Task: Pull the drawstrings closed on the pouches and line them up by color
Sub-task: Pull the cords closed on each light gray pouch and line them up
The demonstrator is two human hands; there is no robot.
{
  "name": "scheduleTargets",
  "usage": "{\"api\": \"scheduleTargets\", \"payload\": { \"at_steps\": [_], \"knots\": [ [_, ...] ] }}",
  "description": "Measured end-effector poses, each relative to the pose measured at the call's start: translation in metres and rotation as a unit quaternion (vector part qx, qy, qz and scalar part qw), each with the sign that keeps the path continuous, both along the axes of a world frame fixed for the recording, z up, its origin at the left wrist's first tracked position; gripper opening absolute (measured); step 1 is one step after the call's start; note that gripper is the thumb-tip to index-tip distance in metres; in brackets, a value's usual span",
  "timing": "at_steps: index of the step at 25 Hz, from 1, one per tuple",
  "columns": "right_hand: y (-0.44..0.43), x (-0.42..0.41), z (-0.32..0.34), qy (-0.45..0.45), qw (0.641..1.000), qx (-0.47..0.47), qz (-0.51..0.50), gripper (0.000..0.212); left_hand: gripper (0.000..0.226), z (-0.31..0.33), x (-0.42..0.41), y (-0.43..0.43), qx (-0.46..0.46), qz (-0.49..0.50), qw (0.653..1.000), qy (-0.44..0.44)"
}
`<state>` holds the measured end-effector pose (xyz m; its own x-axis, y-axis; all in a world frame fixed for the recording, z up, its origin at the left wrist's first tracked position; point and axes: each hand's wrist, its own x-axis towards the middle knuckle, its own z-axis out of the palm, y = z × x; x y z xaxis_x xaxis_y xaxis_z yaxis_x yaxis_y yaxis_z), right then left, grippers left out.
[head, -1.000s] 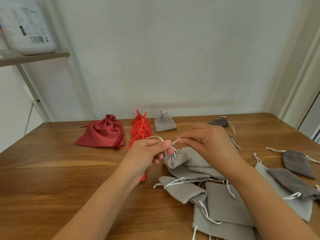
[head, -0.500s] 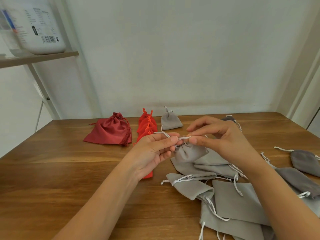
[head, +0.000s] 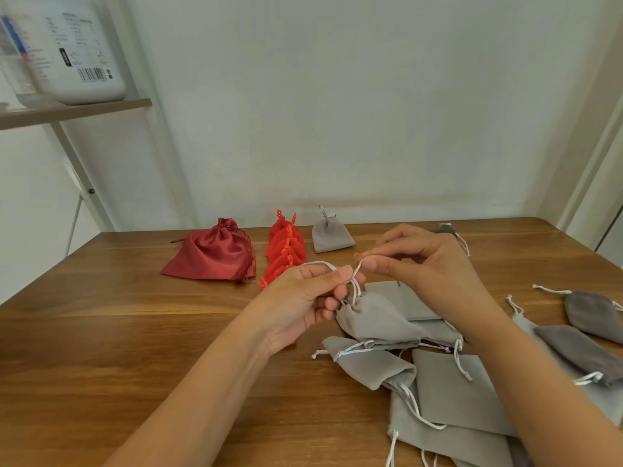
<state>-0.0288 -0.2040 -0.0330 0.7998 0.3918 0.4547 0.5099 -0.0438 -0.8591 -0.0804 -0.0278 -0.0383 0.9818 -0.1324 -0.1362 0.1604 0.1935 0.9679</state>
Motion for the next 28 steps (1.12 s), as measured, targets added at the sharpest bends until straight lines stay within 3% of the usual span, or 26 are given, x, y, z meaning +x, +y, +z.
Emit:
{"api": "scheduleTargets", "payload": {
  "at_steps": [4, 9, 12, 21, 24, 28],
  "knots": [
    [0.004, -0.004, 0.001, -0.043, 0.999, 0.0, -0.02, 0.01, 0.013, -0.002, 0.001, 0.0, -0.01, 0.03, 0.999, 0.017],
    [0.008, -0.011, 0.001, -0.1, 0.994, -0.035, 0.007, 0.014, 0.012, -0.001, 0.004, 0.001, -0.167, 0.085, 0.981, 0.057],
    [0.008, -0.011, 0.0, -0.135, 0.989, -0.053, 0.004, 0.014, 0.014, 0.002, 0.002, 0.002, -0.188, 0.081, 0.978, 0.037],
    [0.005, -0.005, -0.001, -0.107, 0.989, -0.1, 0.032, 0.011, 0.013, 0.002, 0.001, 0.003, -0.112, 0.096, 0.989, -0.018],
    [0.002, -0.004, 0.0, -0.06, 0.996, -0.051, 0.051, 0.02, 0.016, 0.002, 0.0, 0.005, -0.034, 0.09, 0.994, -0.055],
    [-0.004, 0.003, 0.001, 0.001, 0.998, -0.019, 0.067, 0.015, 0.023, 0.004, -0.004, 0.002, 0.047, 0.065, 0.991, -0.11]
  ]
}}
